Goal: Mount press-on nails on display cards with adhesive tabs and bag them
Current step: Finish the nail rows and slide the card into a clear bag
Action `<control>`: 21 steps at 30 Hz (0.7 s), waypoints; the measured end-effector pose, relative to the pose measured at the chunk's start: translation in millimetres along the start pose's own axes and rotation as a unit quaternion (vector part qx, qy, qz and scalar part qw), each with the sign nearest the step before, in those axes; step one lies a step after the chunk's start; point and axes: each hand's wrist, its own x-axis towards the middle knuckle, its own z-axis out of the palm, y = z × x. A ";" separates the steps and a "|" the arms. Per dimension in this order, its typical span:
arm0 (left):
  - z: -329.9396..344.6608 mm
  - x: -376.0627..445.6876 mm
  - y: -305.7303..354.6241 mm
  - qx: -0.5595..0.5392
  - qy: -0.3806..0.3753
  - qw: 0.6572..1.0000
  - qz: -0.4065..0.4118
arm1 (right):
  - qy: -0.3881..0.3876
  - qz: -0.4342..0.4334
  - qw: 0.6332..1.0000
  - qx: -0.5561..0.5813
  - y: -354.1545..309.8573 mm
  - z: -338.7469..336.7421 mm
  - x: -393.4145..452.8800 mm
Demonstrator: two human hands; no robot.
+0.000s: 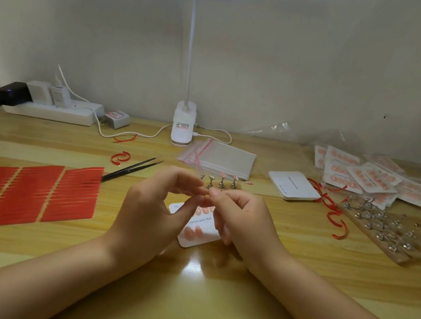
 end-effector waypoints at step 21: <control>-4.0 1.3 -4.3 0.055 -0.052 0.992 -0.099 | 0.039 -0.116 0.960 -0.253 3.7 -22.1 7.6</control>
